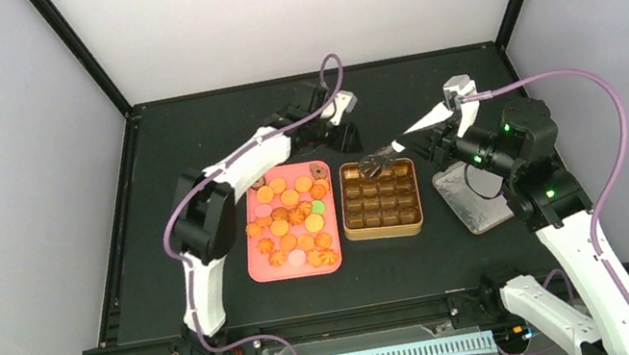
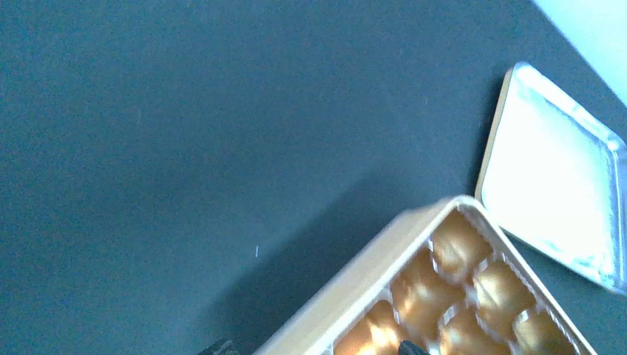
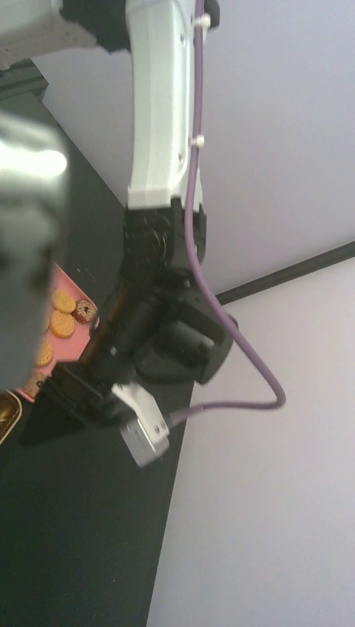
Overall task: Pack the cookies
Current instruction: Move the packing box to the center of the board, then pick up the fake cookies from the plate.
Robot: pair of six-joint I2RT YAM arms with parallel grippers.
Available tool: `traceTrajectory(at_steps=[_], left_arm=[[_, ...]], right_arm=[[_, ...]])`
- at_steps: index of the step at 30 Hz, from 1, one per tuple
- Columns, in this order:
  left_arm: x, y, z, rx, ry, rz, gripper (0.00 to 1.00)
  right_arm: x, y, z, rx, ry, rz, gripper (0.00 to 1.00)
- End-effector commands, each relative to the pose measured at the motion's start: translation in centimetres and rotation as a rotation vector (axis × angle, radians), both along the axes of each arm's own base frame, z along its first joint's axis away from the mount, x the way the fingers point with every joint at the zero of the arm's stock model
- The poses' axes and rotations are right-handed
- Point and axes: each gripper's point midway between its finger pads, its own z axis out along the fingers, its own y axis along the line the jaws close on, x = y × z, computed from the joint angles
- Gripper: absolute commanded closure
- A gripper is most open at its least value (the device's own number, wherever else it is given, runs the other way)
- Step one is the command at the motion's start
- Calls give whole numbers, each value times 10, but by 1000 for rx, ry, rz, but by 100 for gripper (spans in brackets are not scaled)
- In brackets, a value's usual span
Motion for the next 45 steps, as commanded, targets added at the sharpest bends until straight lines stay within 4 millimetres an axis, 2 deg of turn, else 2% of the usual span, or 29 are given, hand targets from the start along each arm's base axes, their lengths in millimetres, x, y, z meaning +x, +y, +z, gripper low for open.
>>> traceTrajectory(at_steps=[1,3,6,10,12,14,17,19,22,24,27,29,32,35,36,37,41,43,45], left_arm=[[8,-33,-19,-1,15,-171,44],[13,-41,-24,5,0,-229,49],[3,-42,-42,32,15,-328,54],[-25,-37,-53,46,49,-484,54],[-35,-31,-56,62,58,-526,58],[-34,-26,-59,93,35,-530,63],[-32,-20,-63,132,12,-527,65],[-29,-18,-58,137,-4,-524,61],[-25,-17,-42,137,-40,-517,46],[-20,-16,-24,133,-49,-492,41],[-14,-5,18,39,-10,-437,29],[-6,13,46,-11,2,-387,14],[1,54,80,-20,-9,-318,11],[3,112,92,16,10,-225,10],[4,142,83,40,40,-174,10],[0,166,83,56,43,-137,10],[-21,250,46,116,118,3,12],[-35,278,24,175,142,49,13],[-49,292,3,229,157,75,13]], right_arm=[[-7,-4,16,12,-37,-8,66],[-9,-5,16,8,-35,-9,66],[-12,-6,17,1,-39,-10,66],[-13,-7,17,1,-43,-11,66],[-12,-5,16,6,-40,-5,66],[-11,-4,15,11,-37,2,66],[-10,-3,15,18,-36,6,66],[-11,-3,16,17,-37,7,66],[-10,-3,13,10,-29,5,66],[-9,-3,8,-1,-18,6,66],[-3,-1,-5,-21,15,10,66],[1,2,-12,-24,21,26,65],[11,10,-15,-3,21,53,65],[20,25,-20,4,16,85,65],[26,32,-24,-6,23,88,65],[29,42,-28,-23,17,95,65],[40,85,-39,-86,3,122,66],[44,108,-43,-94,-9,129,66],[48,131,-52,-103,-14,133,66]])
